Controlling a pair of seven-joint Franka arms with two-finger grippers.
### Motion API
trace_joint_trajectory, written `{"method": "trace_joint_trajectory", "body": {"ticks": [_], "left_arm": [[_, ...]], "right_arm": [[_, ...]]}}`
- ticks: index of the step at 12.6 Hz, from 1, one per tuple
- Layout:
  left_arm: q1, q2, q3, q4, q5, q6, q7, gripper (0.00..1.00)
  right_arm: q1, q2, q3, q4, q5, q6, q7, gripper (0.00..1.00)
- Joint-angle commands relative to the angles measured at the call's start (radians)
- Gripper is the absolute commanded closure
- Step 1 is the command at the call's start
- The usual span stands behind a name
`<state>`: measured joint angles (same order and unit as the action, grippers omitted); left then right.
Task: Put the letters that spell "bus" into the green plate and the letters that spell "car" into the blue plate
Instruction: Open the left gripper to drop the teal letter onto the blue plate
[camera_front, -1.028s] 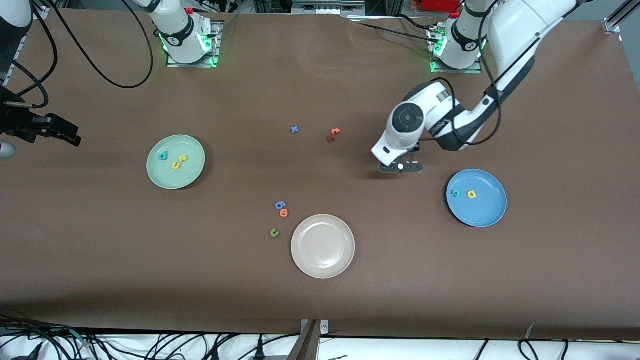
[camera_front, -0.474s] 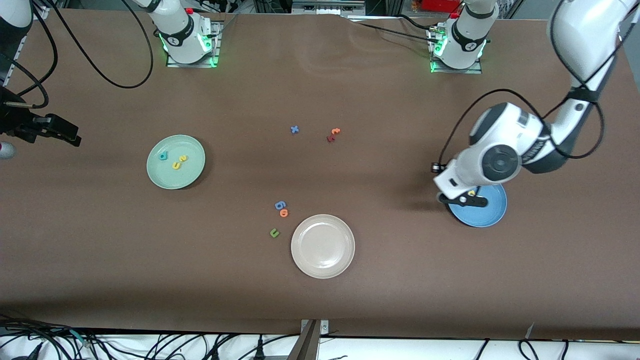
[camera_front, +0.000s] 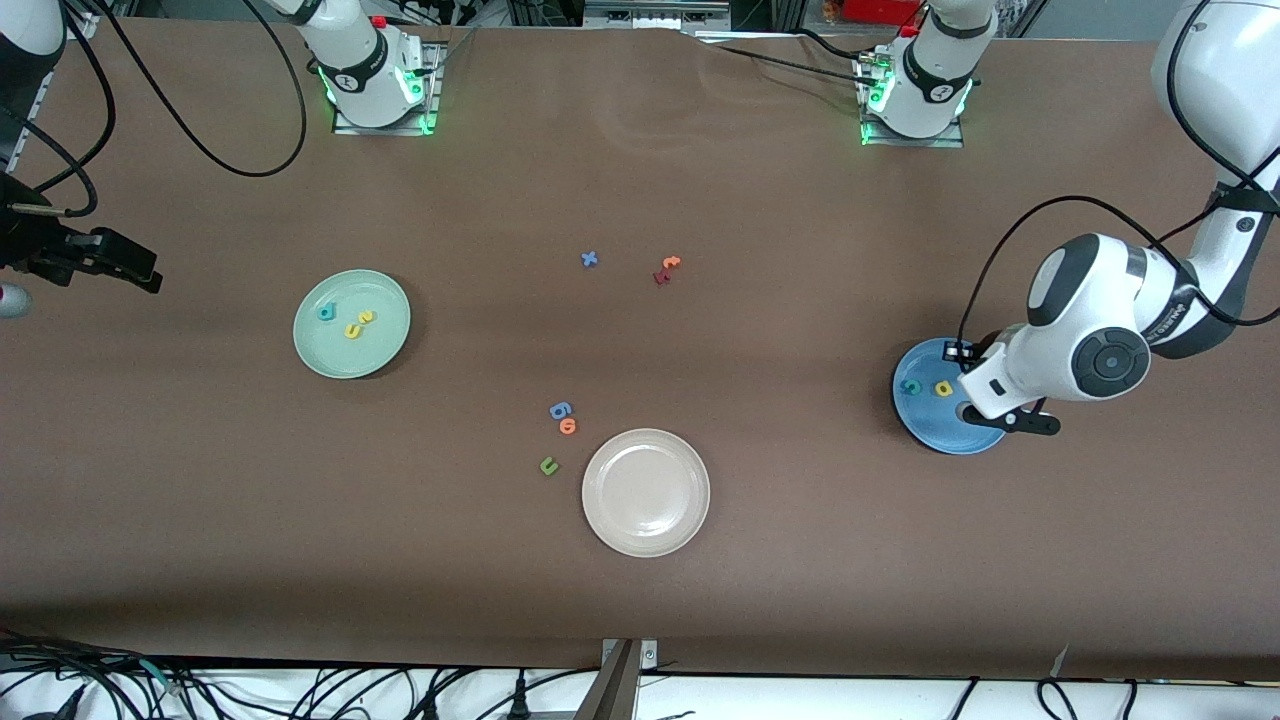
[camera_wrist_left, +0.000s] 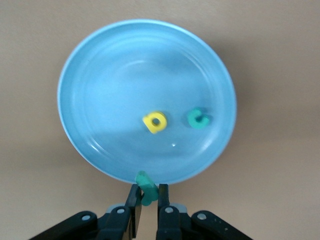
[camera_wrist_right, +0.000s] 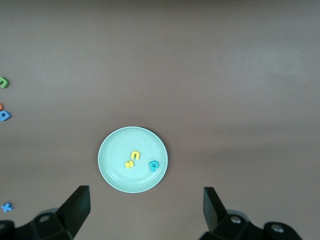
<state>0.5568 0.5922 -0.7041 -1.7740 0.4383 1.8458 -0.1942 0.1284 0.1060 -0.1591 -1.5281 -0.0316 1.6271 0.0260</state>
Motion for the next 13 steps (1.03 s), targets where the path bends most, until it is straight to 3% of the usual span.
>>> {"method": "trace_joint_trajectory", "body": {"ticks": [1,3,4,5,6,11,13], "left_arm": [[-0.005,0.052,0.018,0.010,0.068,0.030,0.016,0.93],[-0.003,0.075,0.027,0.013,0.094,0.065,0.016,0.92],[-0.003,0.093,0.037,0.013,0.094,0.096,0.016,0.78],[-0.003,0.100,0.038,0.013,0.096,0.104,0.018,0.54],[-0.003,0.100,0.047,0.013,0.096,0.102,0.041,0.01],[0.012,0.071,0.038,0.051,0.073,0.054,0.064,0.00],[0.101,0.067,-0.044,0.073,0.076,-0.008,0.068,0.00]], "right_arm": [[-0.009,-0.009,0.010,-0.004,-0.018,0.002,0.009,0.00],[-0.009,-0.009,0.010,-0.004,-0.018,0.002,0.009,0.00],[-0.009,-0.009,0.010,-0.006,-0.018,0.002,0.011,0.00],[-0.009,-0.009,0.010,-0.006,-0.018,0.002,0.011,0.00],[-0.009,-0.009,0.010,-0.006,-0.018,0.002,0.011,0.00],[-0.009,-0.009,0.010,-0.006,-0.018,0.002,0.009,0.00],[-0.009,-0.009,0.010,-0.004,-0.014,0.002,0.011,0.00]]}}
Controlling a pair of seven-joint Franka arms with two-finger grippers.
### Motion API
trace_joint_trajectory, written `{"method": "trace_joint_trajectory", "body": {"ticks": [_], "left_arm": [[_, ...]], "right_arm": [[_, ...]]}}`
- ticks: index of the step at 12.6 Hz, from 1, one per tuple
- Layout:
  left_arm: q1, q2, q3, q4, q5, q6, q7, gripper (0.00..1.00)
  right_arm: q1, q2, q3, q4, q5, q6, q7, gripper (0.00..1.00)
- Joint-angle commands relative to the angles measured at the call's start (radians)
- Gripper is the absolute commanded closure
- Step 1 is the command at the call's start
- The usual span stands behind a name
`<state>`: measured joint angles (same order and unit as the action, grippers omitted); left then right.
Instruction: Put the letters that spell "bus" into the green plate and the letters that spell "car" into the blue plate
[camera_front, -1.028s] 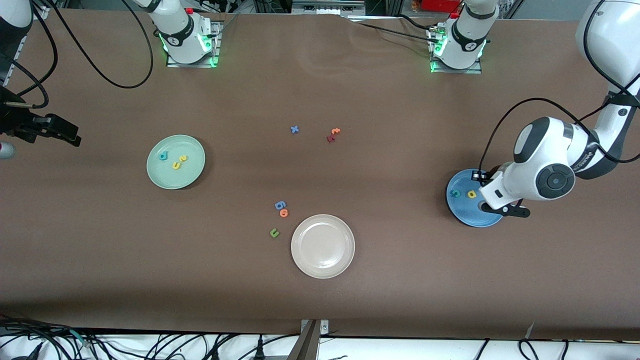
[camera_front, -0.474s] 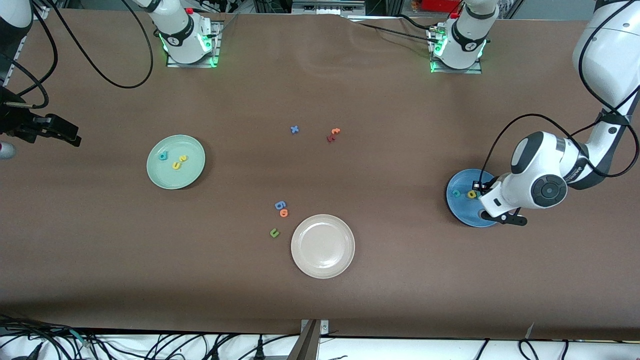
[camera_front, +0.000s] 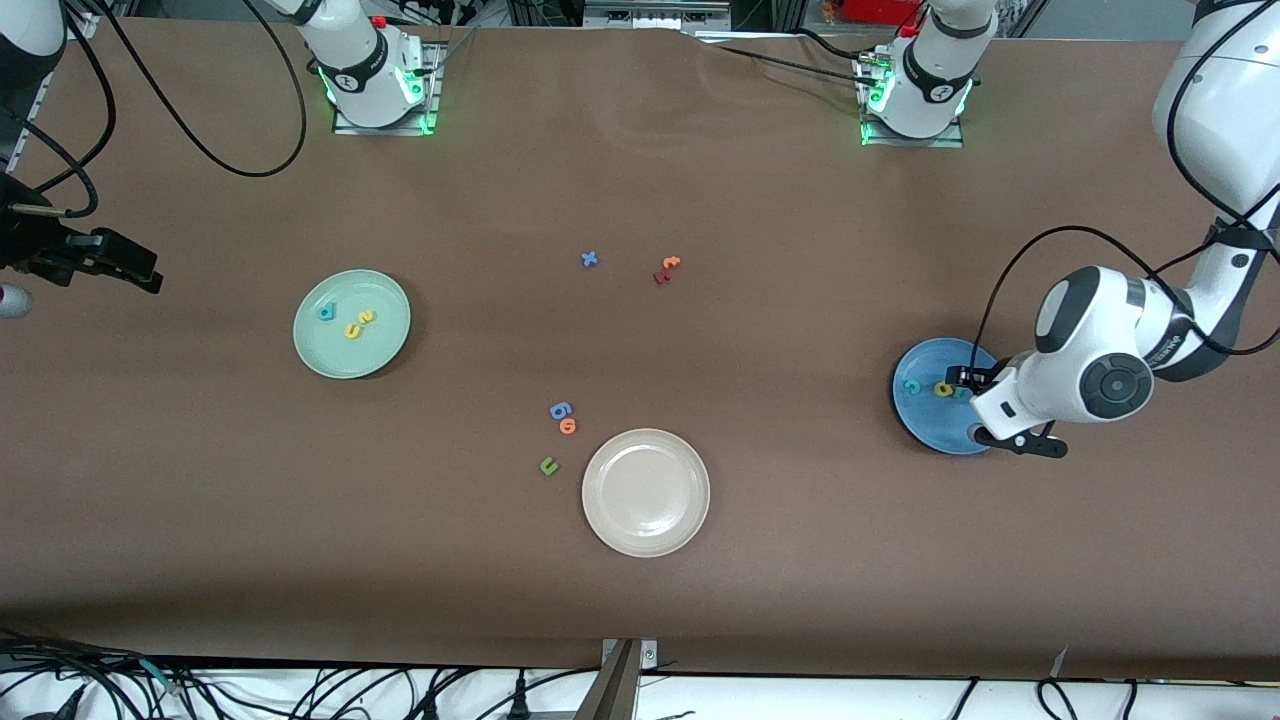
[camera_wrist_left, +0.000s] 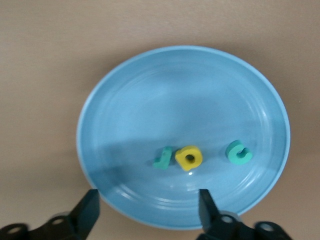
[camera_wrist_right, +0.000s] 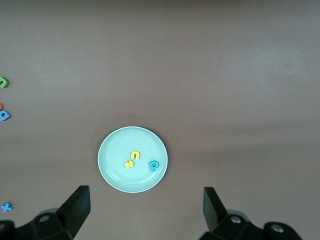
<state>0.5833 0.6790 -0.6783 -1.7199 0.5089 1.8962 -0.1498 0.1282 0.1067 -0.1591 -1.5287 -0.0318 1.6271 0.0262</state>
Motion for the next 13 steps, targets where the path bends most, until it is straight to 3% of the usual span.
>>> {"method": "trace_joint_trajectory", "body": {"ticks": [1,4,6,9,10,13], "left_arm": [[0.087,-0.038,-0.081,0.019,0.003,-0.084,0.024,0.00],[0.060,-0.181,-0.063,0.014,-0.013,-0.135,0.027,0.00],[-0.058,-0.286,0.091,0.014,-0.175,-0.144,0.044,0.00],[-0.349,-0.432,0.436,0.005,-0.355,-0.158,0.119,0.00],[-0.409,-0.467,0.501,0.011,-0.375,-0.161,0.118,0.00],[-0.476,-0.571,0.552,0.022,-0.414,-0.240,0.114,0.00]], "right_arm": [[-0.009,-0.010,0.010,-0.005,-0.014,0.002,0.011,0.00],[-0.009,-0.010,0.010,-0.004,-0.013,0.003,0.011,0.00],[-0.012,-0.007,0.010,-0.002,-0.010,0.004,0.009,0.00],[-0.012,-0.002,0.010,-0.002,-0.008,0.007,0.011,0.00],[-0.012,-0.002,0.010,-0.002,-0.007,0.007,0.011,0.00],[-0.012,-0.001,0.010,-0.002,-0.008,0.008,0.009,0.00]]}}
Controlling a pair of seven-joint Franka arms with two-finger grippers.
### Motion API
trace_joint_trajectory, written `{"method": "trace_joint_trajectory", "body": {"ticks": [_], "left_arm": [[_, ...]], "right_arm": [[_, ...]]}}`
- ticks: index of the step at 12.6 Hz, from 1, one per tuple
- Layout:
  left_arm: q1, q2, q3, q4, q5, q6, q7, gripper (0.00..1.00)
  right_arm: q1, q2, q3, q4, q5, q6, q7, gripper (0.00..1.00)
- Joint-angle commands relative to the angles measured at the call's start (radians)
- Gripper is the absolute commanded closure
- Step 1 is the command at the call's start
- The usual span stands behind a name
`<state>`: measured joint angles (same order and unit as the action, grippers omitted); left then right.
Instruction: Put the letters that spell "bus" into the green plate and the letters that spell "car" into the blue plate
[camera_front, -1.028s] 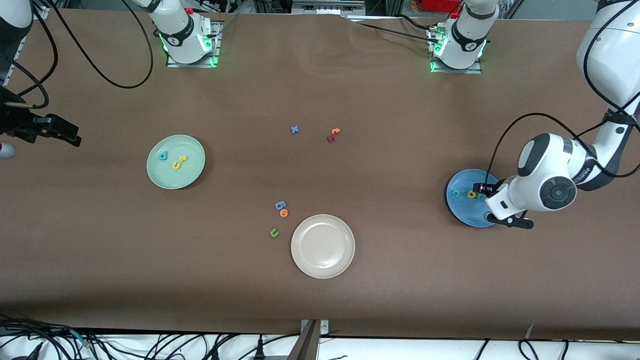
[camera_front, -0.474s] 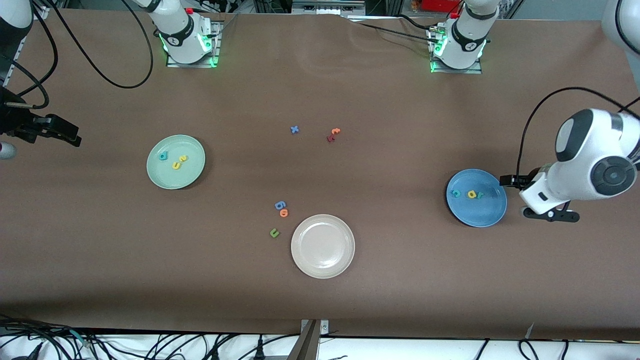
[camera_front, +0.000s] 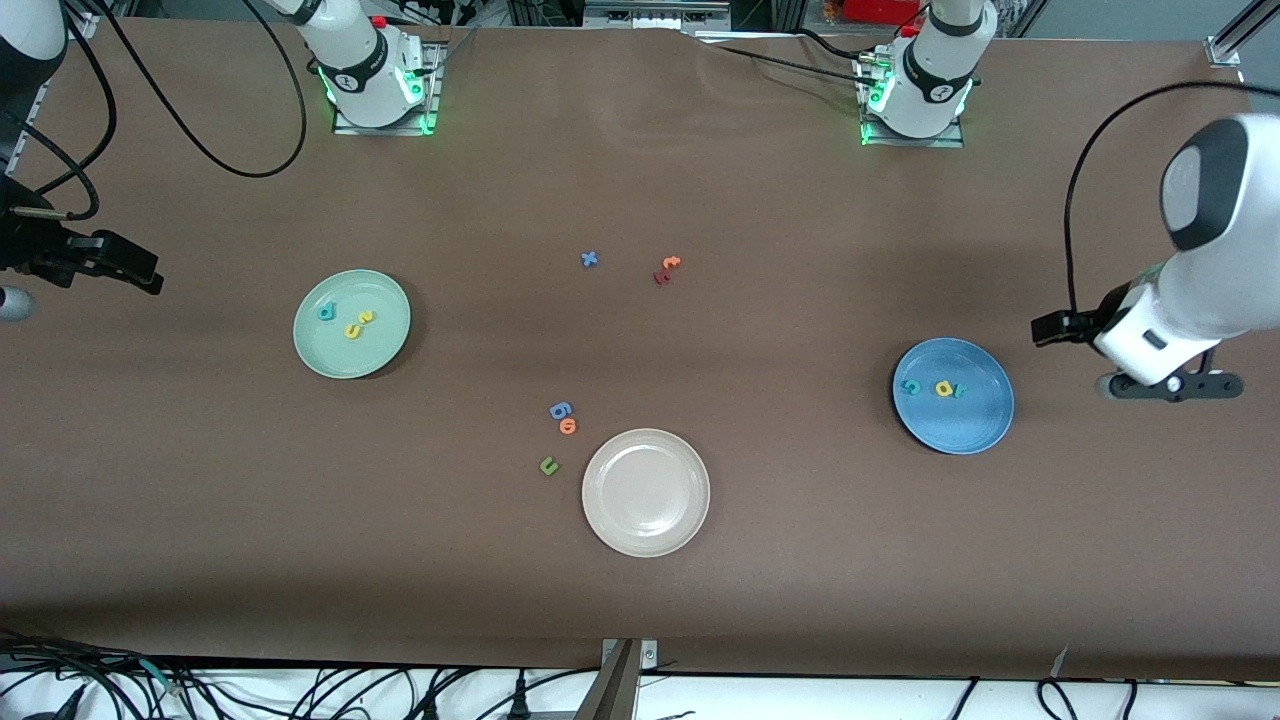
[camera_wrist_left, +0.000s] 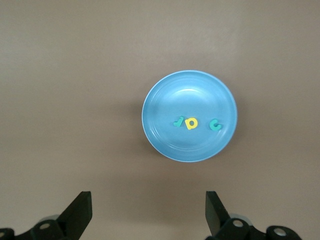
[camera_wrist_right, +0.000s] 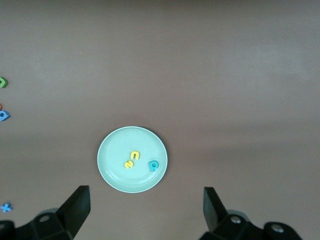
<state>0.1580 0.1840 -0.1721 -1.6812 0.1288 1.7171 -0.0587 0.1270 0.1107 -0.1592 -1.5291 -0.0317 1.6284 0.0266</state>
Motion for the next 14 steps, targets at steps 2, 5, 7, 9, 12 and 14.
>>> {"method": "trace_joint_trajectory", "body": {"ticks": [2,5,7,9,12,14], "left_arm": [[-0.071,-0.083,0.065,0.085,-0.032,-0.178,0.025,0.00],[-0.117,-0.100,0.117,0.107,-0.059,-0.208,0.014,0.00],[-0.104,-0.107,0.124,0.109,-0.103,-0.211,0.013,0.00],[-0.104,-0.120,0.126,0.109,-0.112,-0.218,0.008,0.00],[-0.071,-0.110,0.123,0.113,-0.106,-0.218,-0.009,0.00],[-0.071,-0.104,0.120,0.114,-0.100,-0.221,-0.004,0.00]], "right_arm": [[-0.010,-0.005,0.010,-0.002,-0.008,0.007,0.009,0.00],[-0.010,-0.005,0.010,-0.002,-0.008,0.007,0.009,0.00],[-0.010,-0.005,0.010,-0.002,-0.008,0.007,0.009,0.00],[-0.010,-0.005,0.010,-0.002,-0.008,0.007,0.009,0.00],[-0.010,-0.005,0.010,-0.002,-0.008,0.018,0.009,0.00],[-0.010,-0.005,0.010,-0.002,-0.008,0.018,0.009,0.00]]}}
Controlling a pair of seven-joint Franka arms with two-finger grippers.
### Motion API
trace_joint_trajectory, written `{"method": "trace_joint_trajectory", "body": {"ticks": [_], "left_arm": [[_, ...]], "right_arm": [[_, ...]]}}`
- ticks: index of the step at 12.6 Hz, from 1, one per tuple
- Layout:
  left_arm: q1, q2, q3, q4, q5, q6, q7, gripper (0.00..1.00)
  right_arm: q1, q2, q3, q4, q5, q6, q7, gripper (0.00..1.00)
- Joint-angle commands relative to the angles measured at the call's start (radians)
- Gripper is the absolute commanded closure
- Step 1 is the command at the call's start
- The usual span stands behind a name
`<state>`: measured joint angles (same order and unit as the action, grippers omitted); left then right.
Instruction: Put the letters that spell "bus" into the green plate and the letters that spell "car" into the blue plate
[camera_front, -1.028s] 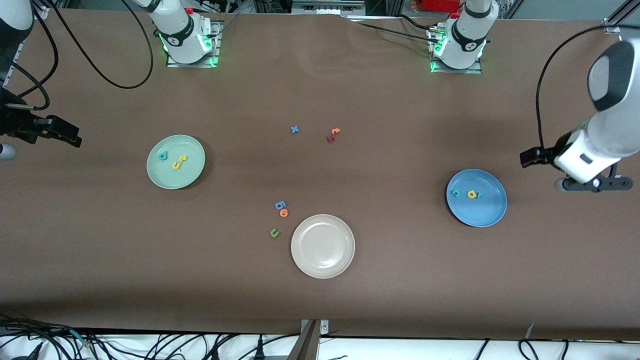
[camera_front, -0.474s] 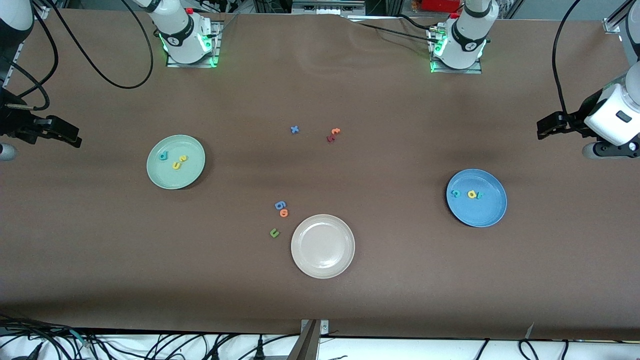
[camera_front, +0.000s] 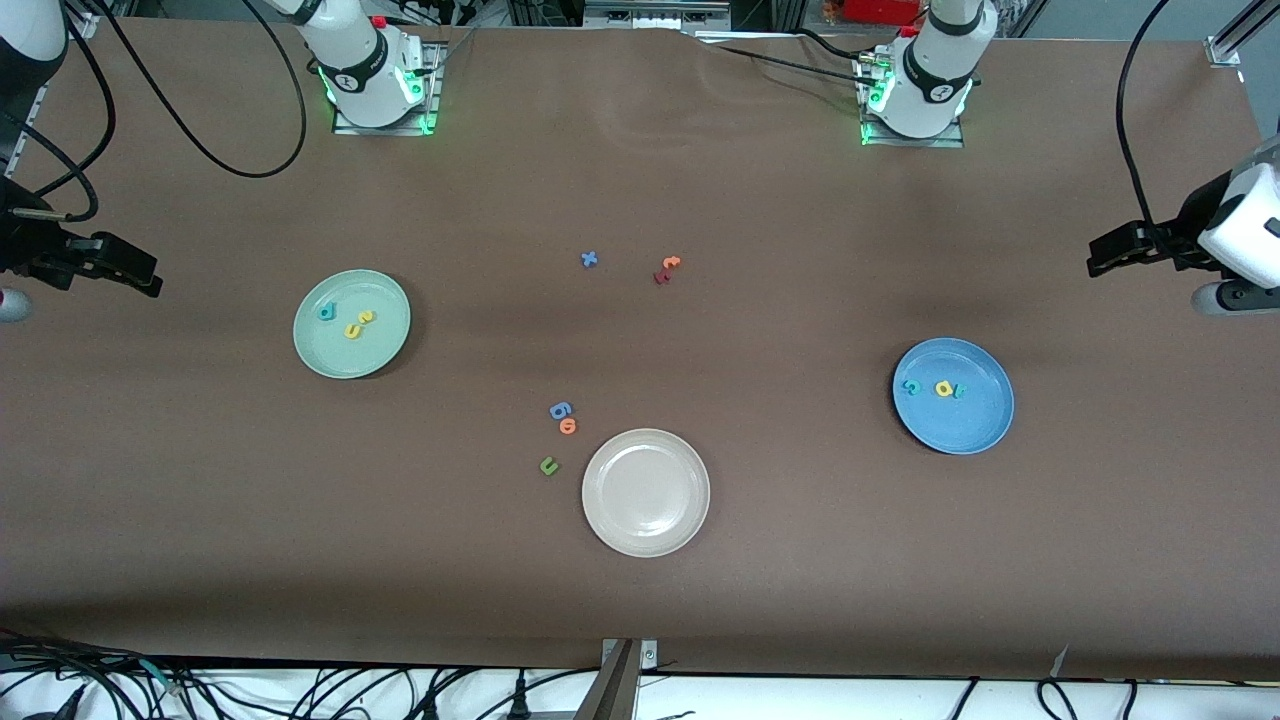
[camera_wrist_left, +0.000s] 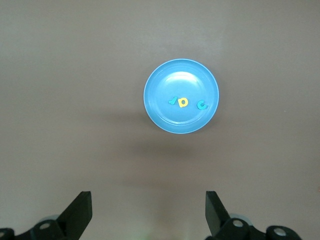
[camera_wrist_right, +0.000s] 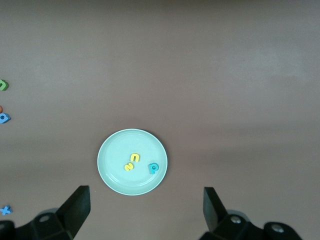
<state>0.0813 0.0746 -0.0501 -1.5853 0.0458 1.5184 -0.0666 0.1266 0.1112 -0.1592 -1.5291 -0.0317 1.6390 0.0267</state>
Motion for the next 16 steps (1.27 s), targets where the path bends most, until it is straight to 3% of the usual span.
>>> {"method": "trace_joint_trajectory", "body": {"ticks": [1,5,16], "left_arm": [[0.002,0.005,-0.005,0.018,-0.017,-0.024,0.004,0.00],[-0.041,0.008,-0.001,0.011,-0.020,-0.023,-0.013,0.00],[-0.034,0.010,-0.004,0.016,-0.064,-0.026,-0.024,0.00]], "right_arm": [[-0.010,-0.005,0.010,-0.002,-0.008,0.007,0.009,0.00],[-0.010,-0.005,0.010,-0.002,-0.008,0.007,0.009,0.00],[-0.008,-0.005,0.010,-0.002,-0.010,0.007,0.009,0.00]]}}
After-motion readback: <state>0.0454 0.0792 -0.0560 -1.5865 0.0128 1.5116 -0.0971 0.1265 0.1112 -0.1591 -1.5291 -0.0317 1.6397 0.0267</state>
